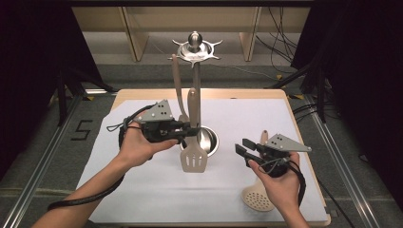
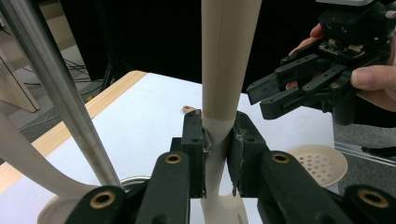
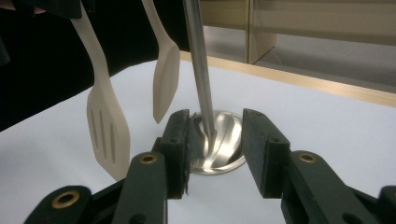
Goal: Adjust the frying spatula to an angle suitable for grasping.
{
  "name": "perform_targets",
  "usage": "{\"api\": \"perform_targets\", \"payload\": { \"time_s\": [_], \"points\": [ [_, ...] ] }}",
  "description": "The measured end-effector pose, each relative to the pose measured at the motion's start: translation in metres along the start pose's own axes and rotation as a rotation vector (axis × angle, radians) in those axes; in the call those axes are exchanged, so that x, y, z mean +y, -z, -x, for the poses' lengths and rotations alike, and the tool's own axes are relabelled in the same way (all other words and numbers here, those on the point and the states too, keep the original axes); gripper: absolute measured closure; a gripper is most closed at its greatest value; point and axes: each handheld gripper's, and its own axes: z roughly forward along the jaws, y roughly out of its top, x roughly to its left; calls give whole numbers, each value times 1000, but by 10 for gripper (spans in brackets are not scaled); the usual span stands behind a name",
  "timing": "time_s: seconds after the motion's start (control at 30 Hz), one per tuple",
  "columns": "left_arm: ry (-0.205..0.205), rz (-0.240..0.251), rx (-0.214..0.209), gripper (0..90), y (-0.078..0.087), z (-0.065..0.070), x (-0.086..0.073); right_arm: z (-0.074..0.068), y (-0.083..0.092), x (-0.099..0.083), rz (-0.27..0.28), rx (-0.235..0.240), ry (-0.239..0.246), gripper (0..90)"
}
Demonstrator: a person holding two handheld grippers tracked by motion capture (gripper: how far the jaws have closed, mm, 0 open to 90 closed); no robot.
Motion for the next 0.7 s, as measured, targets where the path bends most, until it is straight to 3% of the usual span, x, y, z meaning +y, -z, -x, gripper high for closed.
{"api": "perform_targets", "payload": {
  "time_s": [0.07,0.17,0.4,0.5,0.53,0.7],
  "points": [
    [1,0,-1,776,0,0,1,-1,0,0,-2,4,-7,635],
    [4,0,2,775,-1,-1,3,1,0,0,9,-26,17,634],
    [-1,0,9,776,-1,-4,6,-1,0,0,-2,1,-8,634],
    [-3,-3,11,775,0,-5,7,0,0,0,6,-26,15,634],
    [-2,-3,13,775,0,-6,7,-1,1,0,-9,-10,-4,633],
    [-1,-7,17,775,0,-8,7,-2,0,-1,10,-27,-10,633]
  ]
}}
